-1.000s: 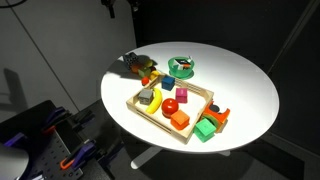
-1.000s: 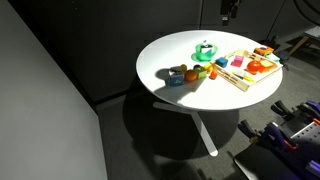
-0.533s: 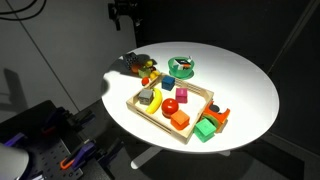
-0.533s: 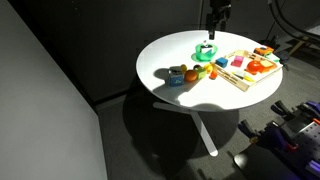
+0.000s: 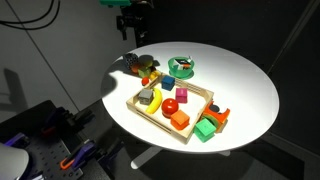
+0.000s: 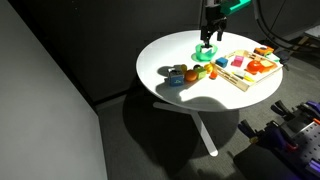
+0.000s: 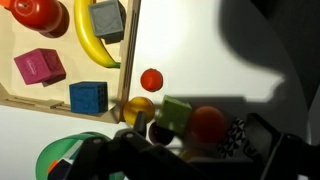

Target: Put the lime green building block on the tray

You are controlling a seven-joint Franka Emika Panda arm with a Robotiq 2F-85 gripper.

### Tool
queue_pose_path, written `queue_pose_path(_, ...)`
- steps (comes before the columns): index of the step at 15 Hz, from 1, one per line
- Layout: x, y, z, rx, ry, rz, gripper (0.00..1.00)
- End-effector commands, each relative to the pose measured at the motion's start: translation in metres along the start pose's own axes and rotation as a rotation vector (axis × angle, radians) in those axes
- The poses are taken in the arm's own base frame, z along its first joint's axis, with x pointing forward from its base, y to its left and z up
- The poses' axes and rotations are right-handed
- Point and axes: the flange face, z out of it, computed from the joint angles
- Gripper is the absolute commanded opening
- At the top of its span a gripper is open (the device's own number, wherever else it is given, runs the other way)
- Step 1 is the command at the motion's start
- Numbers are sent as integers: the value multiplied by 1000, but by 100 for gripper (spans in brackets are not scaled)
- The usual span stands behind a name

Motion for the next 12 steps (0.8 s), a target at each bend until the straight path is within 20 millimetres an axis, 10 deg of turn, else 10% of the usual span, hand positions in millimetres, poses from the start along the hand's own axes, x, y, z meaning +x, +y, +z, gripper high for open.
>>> queue_pose_path(1,4,9,-15,-5,24,41,100)
queue_pose_path(12,5,7,-8,-2,18,23,100)
